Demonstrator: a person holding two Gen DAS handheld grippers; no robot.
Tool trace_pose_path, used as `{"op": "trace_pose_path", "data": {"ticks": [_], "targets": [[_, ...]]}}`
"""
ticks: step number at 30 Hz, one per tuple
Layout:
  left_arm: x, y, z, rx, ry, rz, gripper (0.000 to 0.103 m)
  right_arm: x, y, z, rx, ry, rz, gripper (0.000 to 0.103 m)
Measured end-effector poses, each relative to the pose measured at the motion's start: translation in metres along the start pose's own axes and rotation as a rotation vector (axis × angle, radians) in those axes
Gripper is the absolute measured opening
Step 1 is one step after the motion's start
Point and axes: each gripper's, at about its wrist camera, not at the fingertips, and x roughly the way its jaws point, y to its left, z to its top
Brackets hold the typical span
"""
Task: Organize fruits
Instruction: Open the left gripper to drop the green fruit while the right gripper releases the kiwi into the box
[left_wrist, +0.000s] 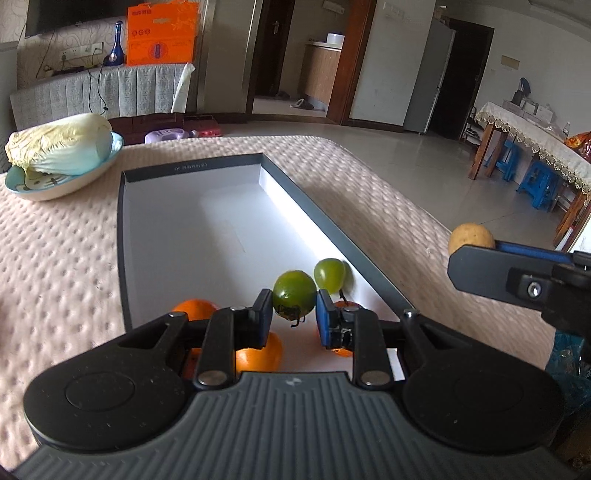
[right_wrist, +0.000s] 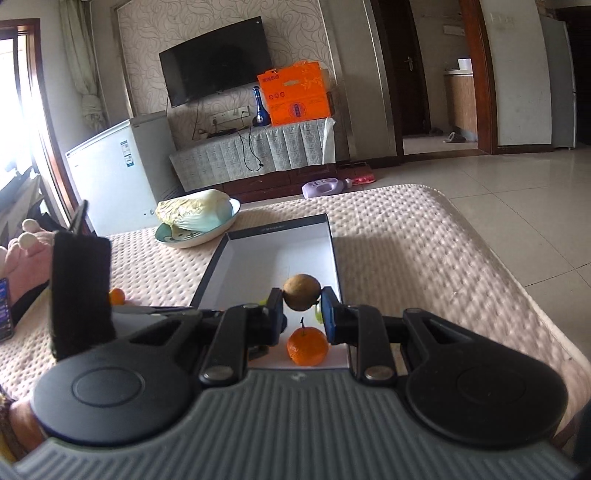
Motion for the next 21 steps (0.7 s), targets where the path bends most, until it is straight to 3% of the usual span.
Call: {"op": "trace_pose_path", "data": {"ticks": [3, 5, 6, 11, 21], "targets": [[0.005, 0.003, 0.000, -0.018, 0.005, 0.011, 0.035, 0.002, -0.002, -0.001, 0.002, 0.010, 0.003, 0.025], [0.004, 0.005, 0.000, -0.031, 0.003, 0.017, 0.057, 0.006, -0.001, -0.002, 0.002, 0.020, 0.005, 0.025], [0.002, 0.007, 0.001, -0.034, -0.004, 0.014, 0.060, 0.008, -0.001, -0.002, 0.002, 0.025, 0.008, 0.025], [-0.010, 0.013, 0.003, -0.014, -0.032, 0.039, 0.064, 0.016, 0.002, -0.002, 0.007, 0.022, 0.030, 0.025], [-0.046, 0.053, 0.004, -0.094, -0.070, 0.076, 0.068, 0.042, 0.015, 0.001, 0.013, 0.034, 0.049, 0.025]]}}
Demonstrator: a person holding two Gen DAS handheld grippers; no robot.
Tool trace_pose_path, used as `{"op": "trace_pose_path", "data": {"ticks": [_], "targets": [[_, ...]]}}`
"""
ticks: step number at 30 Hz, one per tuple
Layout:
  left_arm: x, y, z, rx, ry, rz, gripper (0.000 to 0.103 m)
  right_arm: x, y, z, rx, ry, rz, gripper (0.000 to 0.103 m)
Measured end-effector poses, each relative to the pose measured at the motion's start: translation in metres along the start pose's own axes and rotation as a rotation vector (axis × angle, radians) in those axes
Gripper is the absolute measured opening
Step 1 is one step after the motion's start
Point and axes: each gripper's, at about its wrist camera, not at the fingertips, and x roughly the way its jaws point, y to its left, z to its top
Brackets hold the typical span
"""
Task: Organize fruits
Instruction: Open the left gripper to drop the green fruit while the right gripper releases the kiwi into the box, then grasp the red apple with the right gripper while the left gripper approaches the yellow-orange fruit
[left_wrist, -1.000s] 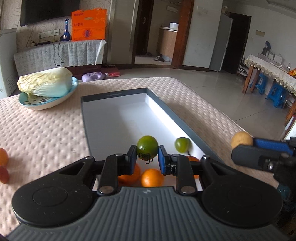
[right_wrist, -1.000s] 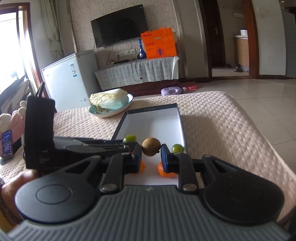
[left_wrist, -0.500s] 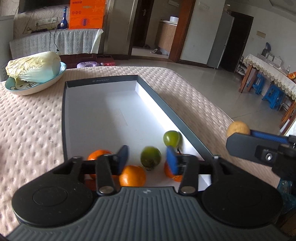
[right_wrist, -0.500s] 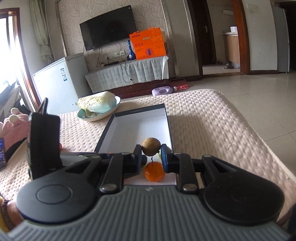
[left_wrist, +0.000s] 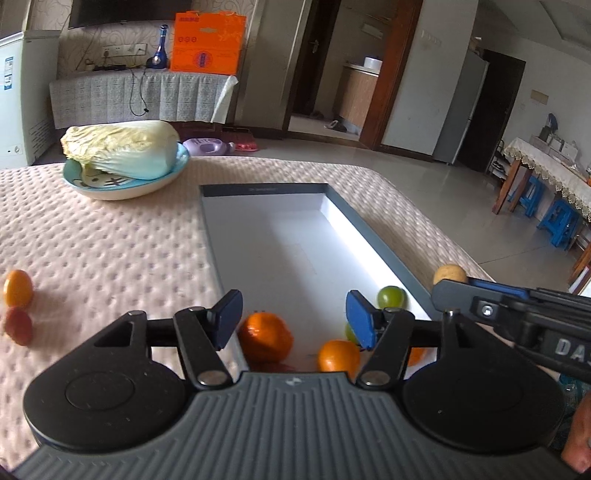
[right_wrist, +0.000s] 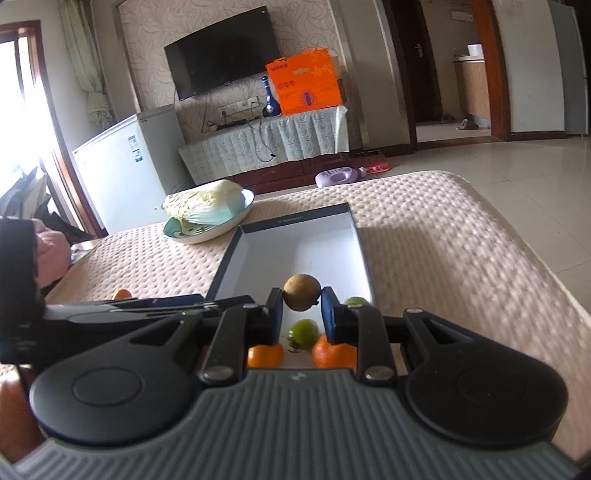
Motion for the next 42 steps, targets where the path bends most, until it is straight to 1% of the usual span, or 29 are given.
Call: {"op": "trace_pose_path", "data": {"ticks": [7, 12, 17, 18, 19, 20, 24, 31, 42], "targets": [[-0.022, 0.025, -0.001, 0.006, -0.009, 0.037, 0.068, 0.040, 0.011, 0.004, -0.011, 0.039, -0.019, 0.025], [-0.038, 0.049, 0.000, -0.006, -0.018, 0.073, 0.069, 0.050, 0.015, 0.004, 0.005, 0.055, -0.038, 0.026], [-0.052, 0.072, 0.001, -0.028, -0.032, 0.104, 0.071, 0.056, 0.029, 0.001, -0.034, 0.059, -0.092, 0.027], [-0.055, 0.076, 0.001, -0.031, -0.034, 0.111, 0.071, 0.056, 0.032, 0.001, -0.040, 0.055, -0.096, 0.031], [-0.057, 0.081, 0.001, -0.035, -0.036, 0.117, 0.071, 0.055, 0.035, 0.001, -0.045, 0.048, -0.099, 0.038], [-0.060, 0.085, 0.001, -0.040, -0.038, 0.123, 0.071, 0.054, 0.037, 0.001, -0.048, 0.040, -0.100, 0.040], [-0.072, 0.103, 0.001, -0.057, -0.048, 0.147, 0.071, 0.050, 0.047, 0.002, -0.075, 0.009, -0.106, 0.041], [-0.090, 0.131, 0.000, -0.086, -0.066, 0.184, 0.071, 0.043, 0.059, 0.006, -0.070, -0.015, -0.077, 0.041], [-0.106, 0.165, -0.004, -0.116, -0.072, 0.237, 0.071, 0.043, 0.113, 0.003, -0.145, -0.033, 0.031, 0.041]]}}
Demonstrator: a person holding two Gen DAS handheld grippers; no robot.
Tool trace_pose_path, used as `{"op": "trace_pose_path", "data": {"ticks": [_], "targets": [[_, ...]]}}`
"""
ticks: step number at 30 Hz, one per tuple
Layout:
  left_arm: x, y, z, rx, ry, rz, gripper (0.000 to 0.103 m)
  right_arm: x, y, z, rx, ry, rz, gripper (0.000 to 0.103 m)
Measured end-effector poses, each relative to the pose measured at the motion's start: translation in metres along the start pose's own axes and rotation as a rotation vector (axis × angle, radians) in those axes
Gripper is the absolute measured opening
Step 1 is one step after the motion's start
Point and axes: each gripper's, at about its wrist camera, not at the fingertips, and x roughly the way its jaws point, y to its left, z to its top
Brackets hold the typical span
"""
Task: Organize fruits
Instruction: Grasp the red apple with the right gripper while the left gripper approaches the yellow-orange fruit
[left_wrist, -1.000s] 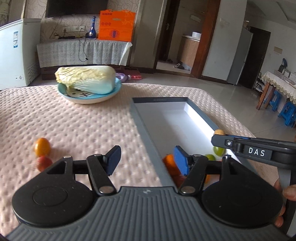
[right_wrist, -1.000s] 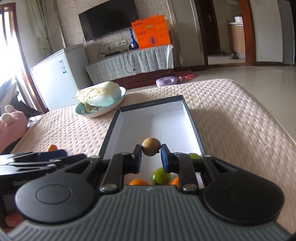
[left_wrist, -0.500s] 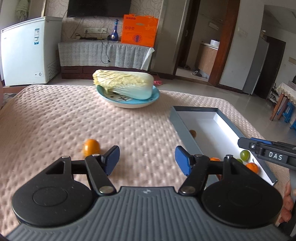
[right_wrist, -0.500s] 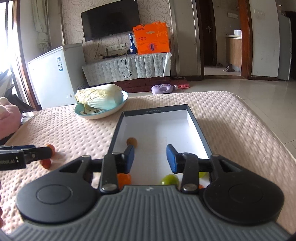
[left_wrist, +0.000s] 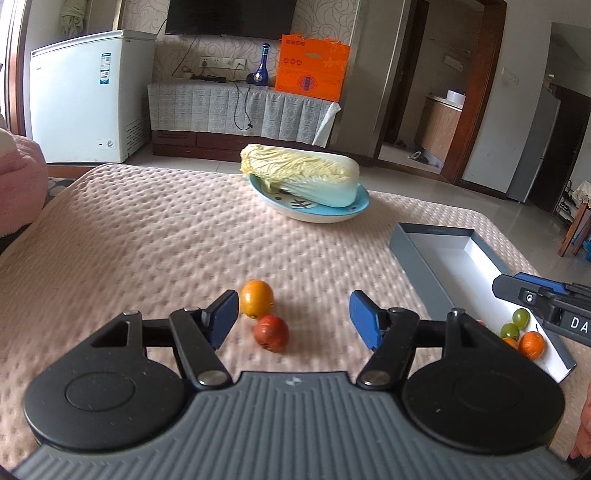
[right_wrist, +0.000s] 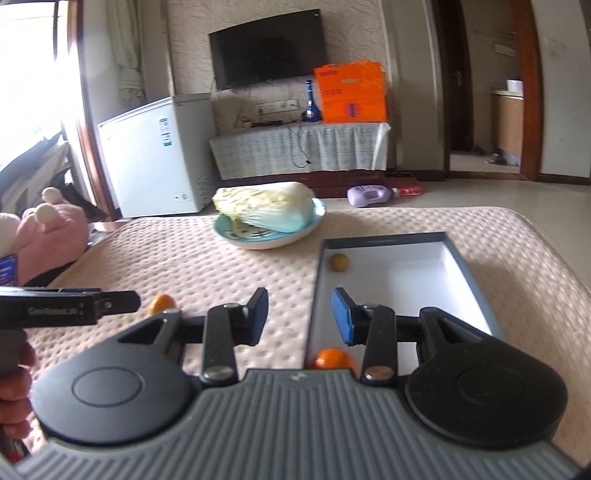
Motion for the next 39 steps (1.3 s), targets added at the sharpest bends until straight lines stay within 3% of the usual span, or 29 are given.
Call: {"op": "trace_pose_path", "data": {"ticks": [8, 16, 33, 36, 39], "targets": [[-0.004, 0.036, 0.002, -0.068, -0.003, 0.081, 0.071, 0.015, 0.043, -0.009, -0.059, 0.032, 0.105, 0.041], [-0.008, 0.056, 0.001, -0.086, 0.001, 0.103, 0.071, 0.041, 0.085, -0.021, -0.090, 0.086, 0.184, 0.041], [-0.008, 0.091, -0.008, -0.102, 0.025, 0.145, 0.071, 0.089, 0.133, -0.038, -0.106, 0.160, 0.203, 0.041], [-0.008, 0.097, -0.010, -0.107, 0.031, 0.151, 0.071, 0.097, 0.139, -0.040, -0.102, 0.172, 0.198, 0.048], [-0.008, 0.101, -0.011, -0.109, 0.034, 0.154, 0.071, 0.104, 0.145, -0.043, -0.111, 0.176, 0.184, 0.048]]}}
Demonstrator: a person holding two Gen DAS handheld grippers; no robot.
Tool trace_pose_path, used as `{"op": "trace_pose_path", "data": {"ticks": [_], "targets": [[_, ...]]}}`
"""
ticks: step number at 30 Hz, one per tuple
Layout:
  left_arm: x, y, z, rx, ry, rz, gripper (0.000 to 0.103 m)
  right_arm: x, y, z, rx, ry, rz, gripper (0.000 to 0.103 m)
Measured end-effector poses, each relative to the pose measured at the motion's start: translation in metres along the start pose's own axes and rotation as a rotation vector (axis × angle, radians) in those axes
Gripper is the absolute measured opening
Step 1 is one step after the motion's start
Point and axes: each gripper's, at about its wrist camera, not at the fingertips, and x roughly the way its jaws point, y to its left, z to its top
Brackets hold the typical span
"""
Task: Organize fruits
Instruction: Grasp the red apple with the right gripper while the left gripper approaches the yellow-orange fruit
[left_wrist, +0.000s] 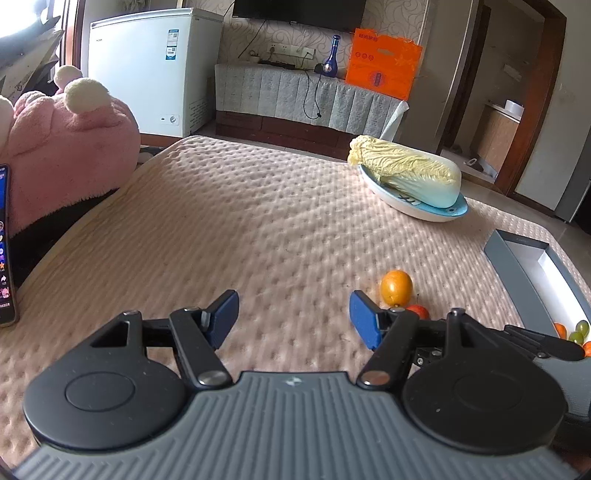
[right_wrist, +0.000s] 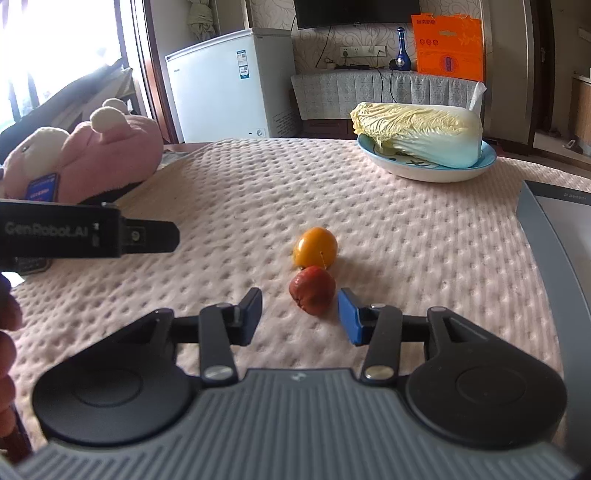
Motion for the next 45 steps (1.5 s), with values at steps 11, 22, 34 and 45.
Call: {"op": "trace_pose_path", "data": {"ticks": [11, 22, 34, 45], "targets": [[0.006, 0.002, -0.002, 0.006, 0.017, -0.003, 0.071, 0.015, -0.005, 0.002, 0.026, 0.014, -0.016, 0.033], [0.015, -0.014, -0.006, 0.032, 0.033, -0.014, 0.071, -0.005, -0.009, 0.002, -0.009, 0.026, -0.009, 0.033], [0.041, -0.060, -0.005, 0.084, 0.036, -0.066, 0.071, -0.094, -0.040, 0.006, -0.037, -0.042, 0.019, 0.033], [0.080, -0.103, -0.004, 0.135, 0.065, -0.079, 0.070, -0.127, -0.061, 0.008, -0.020, -0.080, 0.035, 0.033]]}}
